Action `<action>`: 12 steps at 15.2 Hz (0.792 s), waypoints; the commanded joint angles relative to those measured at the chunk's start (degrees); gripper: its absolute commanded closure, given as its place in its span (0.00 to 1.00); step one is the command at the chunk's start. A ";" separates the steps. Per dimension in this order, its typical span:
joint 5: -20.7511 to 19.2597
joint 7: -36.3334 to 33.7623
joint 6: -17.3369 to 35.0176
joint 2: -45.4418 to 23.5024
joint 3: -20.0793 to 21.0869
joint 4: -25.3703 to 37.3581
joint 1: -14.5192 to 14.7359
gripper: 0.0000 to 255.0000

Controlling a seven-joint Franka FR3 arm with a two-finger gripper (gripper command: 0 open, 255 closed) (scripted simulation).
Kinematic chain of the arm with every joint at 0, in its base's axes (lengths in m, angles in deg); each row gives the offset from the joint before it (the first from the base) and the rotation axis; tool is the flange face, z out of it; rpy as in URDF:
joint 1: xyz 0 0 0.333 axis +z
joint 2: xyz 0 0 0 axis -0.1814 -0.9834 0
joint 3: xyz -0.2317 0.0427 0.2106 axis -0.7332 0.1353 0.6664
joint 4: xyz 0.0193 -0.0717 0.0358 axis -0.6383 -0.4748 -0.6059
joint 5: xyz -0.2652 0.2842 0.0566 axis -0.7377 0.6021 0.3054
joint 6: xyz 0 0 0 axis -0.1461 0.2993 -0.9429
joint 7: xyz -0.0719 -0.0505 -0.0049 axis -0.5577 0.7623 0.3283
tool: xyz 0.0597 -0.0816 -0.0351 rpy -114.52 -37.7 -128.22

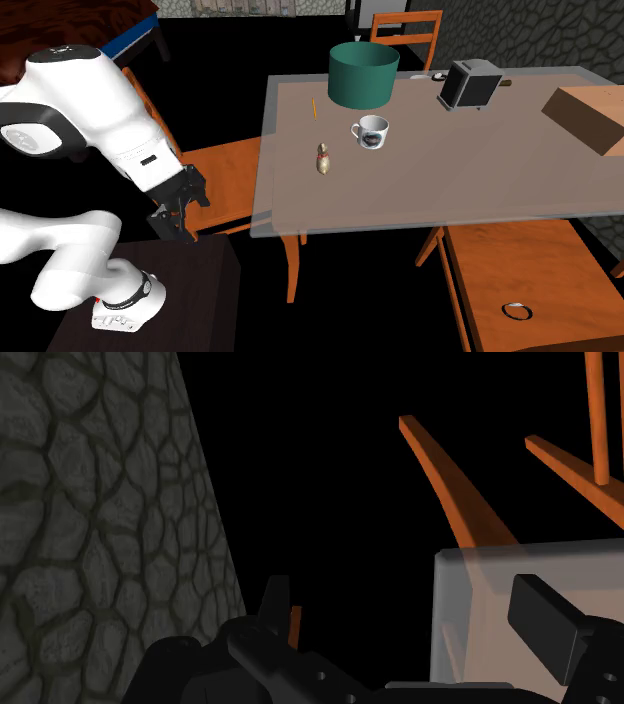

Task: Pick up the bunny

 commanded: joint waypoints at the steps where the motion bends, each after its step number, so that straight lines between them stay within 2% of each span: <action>1: 0.00 0.00 0.00 0.00 0.00 0.00 0.00 0.00; 7: 2.88 -14.52 4.40 -4.63 9.21 1.17 -0.50 0.00; 12: 3.42 -26.69 7.52 -11.24 16.74 5.24 -1.69 0.00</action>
